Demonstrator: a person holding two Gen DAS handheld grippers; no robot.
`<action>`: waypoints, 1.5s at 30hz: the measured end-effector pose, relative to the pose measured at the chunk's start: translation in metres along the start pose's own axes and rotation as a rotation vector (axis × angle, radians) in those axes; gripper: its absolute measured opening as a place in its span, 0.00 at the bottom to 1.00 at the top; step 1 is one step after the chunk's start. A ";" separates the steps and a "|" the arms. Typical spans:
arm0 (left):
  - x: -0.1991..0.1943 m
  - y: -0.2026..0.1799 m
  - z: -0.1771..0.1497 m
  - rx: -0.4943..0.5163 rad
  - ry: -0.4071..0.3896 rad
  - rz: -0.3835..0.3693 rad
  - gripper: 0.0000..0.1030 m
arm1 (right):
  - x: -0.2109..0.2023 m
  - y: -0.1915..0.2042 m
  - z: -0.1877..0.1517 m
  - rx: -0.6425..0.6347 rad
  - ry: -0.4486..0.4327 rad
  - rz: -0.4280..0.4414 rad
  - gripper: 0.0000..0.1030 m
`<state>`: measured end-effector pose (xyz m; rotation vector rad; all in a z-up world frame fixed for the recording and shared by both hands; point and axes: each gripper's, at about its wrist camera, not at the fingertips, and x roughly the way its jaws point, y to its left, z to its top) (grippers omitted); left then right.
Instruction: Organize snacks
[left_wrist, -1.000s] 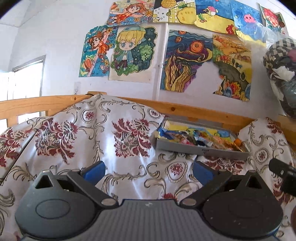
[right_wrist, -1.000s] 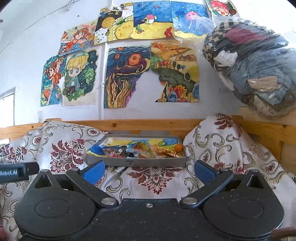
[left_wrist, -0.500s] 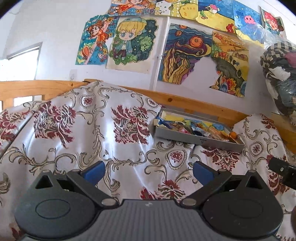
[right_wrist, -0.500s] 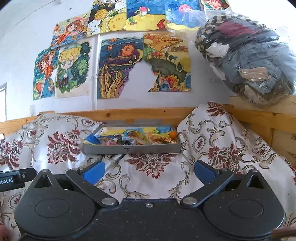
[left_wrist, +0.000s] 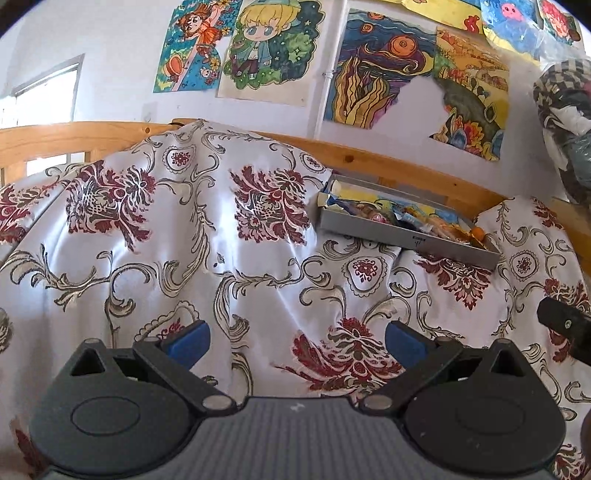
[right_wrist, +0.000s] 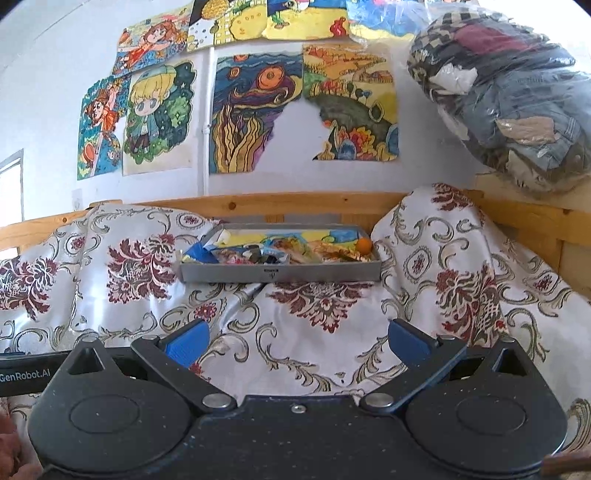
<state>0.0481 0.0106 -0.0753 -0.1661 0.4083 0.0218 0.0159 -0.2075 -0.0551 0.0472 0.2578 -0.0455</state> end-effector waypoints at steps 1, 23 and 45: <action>0.000 0.000 0.000 0.005 -0.001 0.001 1.00 | 0.001 0.000 0.000 0.001 0.010 0.001 0.99; -0.003 -0.003 -0.001 0.014 -0.002 0.009 1.00 | 0.012 0.006 -0.006 -0.040 0.094 0.016 0.99; -0.005 -0.003 -0.002 0.021 -0.010 0.007 1.00 | 0.015 0.005 -0.007 -0.046 0.112 0.015 0.99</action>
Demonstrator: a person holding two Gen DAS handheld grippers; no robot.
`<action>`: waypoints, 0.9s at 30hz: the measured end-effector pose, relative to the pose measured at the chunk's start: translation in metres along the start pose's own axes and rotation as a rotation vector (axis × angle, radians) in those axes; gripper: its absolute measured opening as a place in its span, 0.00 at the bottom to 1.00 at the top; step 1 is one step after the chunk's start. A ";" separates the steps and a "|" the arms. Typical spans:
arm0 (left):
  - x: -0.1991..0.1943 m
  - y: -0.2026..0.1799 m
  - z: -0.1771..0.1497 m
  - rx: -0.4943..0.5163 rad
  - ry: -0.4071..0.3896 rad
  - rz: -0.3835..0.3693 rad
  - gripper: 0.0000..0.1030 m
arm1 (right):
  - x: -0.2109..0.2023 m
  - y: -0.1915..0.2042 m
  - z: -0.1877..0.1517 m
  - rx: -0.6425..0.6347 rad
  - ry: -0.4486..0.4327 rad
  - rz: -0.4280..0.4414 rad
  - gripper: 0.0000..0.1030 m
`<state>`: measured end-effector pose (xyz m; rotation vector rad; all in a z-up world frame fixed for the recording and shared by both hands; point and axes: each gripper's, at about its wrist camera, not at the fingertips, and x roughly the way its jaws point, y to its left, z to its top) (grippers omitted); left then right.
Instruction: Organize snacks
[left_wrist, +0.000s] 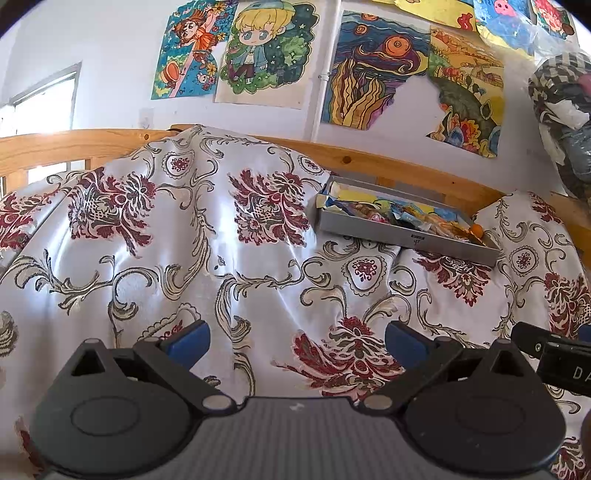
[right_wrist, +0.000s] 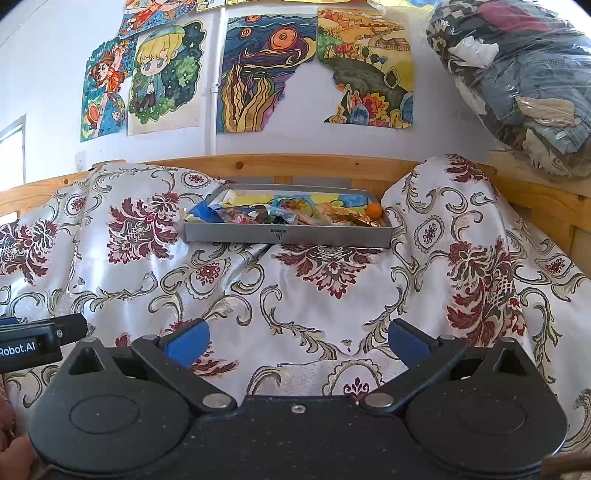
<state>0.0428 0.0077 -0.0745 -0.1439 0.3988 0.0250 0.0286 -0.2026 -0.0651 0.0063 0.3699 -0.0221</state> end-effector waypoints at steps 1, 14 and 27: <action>0.000 0.000 0.000 0.000 0.001 -0.001 1.00 | 0.000 0.000 0.000 0.000 0.000 0.000 0.99; -0.001 0.000 0.001 -0.008 0.001 0.003 1.00 | 0.002 0.000 -0.001 -0.001 0.010 -0.004 0.99; -0.003 -0.016 0.005 0.090 0.001 0.086 1.00 | 0.003 0.000 -0.001 -0.001 0.012 -0.004 0.99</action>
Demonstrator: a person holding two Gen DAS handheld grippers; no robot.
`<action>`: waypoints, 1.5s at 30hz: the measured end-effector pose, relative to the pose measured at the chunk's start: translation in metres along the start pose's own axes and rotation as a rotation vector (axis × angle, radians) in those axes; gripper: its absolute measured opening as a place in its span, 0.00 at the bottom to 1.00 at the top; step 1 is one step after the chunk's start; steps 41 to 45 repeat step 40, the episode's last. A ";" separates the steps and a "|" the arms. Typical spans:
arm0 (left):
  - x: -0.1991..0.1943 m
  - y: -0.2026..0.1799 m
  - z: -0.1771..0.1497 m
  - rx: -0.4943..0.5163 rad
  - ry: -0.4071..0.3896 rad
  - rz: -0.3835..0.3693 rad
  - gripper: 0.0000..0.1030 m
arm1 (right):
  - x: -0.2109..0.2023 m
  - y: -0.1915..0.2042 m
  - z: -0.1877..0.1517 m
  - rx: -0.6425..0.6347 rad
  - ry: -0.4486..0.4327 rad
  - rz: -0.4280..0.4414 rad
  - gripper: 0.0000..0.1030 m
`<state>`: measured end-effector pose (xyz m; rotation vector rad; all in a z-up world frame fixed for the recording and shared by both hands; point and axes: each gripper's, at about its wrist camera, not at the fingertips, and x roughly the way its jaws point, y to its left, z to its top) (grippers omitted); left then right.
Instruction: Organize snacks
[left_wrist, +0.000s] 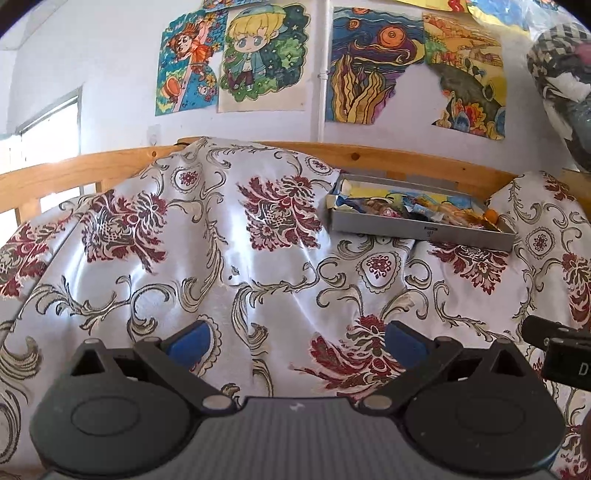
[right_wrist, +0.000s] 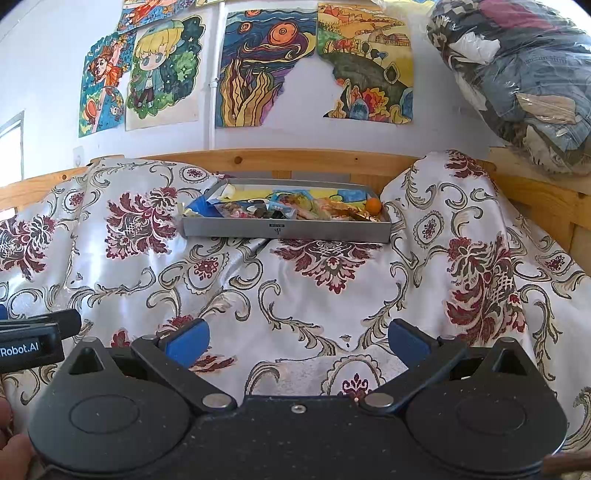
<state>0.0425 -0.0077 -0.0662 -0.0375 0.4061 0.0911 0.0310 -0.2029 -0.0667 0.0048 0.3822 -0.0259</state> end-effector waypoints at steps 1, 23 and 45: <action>0.000 -0.001 0.000 0.005 0.000 -0.001 1.00 | 0.000 0.000 0.000 0.000 0.000 0.000 0.99; -0.001 -0.004 0.001 0.035 0.000 0.000 0.99 | 0.002 -0.002 -0.003 -0.001 0.008 -0.003 0.99; 0.000 -0.001 -0.001 0.035 0.004 0.008 0.99 | 0.002 -0.002 -0.003 -0.001 0.012 -0.003 0.99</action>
